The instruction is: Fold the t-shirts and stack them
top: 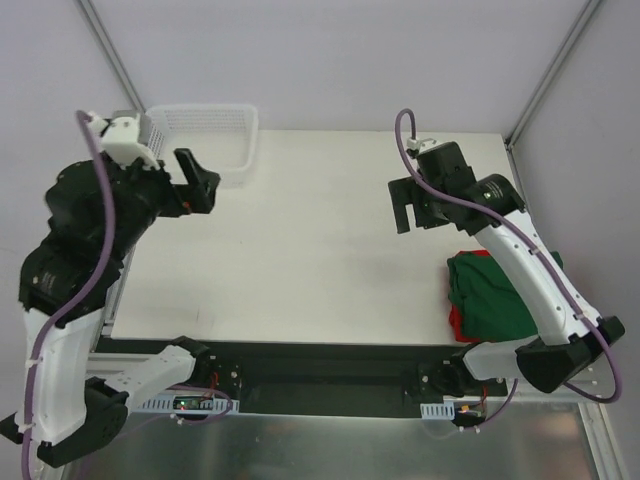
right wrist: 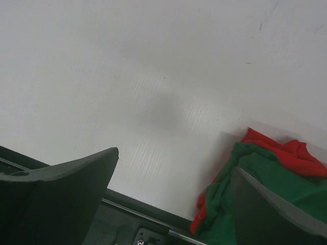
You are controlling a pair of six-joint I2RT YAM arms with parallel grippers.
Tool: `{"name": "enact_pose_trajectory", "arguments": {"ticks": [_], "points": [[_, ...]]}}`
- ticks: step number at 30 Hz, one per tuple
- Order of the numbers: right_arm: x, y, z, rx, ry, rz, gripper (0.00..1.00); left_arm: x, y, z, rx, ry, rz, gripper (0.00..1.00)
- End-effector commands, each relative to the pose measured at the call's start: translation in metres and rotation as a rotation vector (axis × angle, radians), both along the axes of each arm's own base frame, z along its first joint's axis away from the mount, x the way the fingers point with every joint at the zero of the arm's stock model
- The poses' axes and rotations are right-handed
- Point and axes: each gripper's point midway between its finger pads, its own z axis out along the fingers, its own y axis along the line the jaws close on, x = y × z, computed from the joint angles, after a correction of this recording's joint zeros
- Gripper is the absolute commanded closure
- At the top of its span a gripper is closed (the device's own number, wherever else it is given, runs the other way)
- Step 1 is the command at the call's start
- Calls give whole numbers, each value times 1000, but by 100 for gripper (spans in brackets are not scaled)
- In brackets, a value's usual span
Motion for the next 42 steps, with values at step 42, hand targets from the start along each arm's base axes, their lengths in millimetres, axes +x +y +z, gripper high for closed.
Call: {"name": "enact_pose_trajectory", "arguments": {"ticks": [42], "points": [[-116,-139,67,-128,-60,-379,4,-17,22,-47,174,371,96,1]]}}
